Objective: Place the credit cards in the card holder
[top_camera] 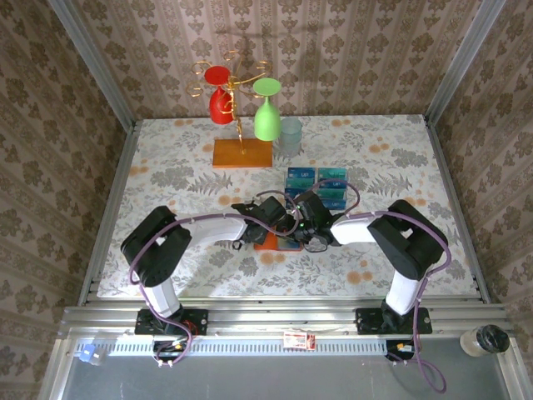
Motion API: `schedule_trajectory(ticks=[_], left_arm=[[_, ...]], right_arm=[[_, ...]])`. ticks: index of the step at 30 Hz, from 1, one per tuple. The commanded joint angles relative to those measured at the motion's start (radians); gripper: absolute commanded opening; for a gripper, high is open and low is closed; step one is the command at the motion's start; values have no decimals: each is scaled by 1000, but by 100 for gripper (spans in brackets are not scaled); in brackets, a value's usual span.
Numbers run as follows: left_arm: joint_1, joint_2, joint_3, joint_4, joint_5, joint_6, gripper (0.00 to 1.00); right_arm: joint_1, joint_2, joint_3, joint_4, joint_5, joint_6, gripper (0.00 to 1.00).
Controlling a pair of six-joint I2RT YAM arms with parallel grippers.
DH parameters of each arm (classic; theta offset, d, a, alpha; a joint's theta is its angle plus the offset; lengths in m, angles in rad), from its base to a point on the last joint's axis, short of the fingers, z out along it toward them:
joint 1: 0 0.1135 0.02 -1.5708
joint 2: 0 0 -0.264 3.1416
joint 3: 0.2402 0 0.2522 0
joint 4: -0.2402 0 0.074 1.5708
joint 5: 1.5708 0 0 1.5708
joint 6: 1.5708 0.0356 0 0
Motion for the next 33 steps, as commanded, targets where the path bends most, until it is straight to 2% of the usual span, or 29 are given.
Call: schedule_trajectory(ticks=[1,5,10,14,18,26,33], left_arm=[[21,-65,6,-49,29,-46,65],[84,-161,-38,-32,130,-111,66],[162,-313,-138,99,292,-189,69],[173,-387,-187,250,419,-250,71],[163,-386,-232,446,523,-361,72],[107,-283,-284,738,562,-528,71],[63,-239,-357,807,493,-596,70]], right_arm=[[10,32,6,17,2,20,0],[13,36,-13,17,16,31,0],[14,36,-39,24,25,37,0],[14,28,-56,22,25,39,0],[13,14,-60,16,24,37,0],[13,-8,-50,8,18,28,0],[7,-26,-51,22,12,41,0]])
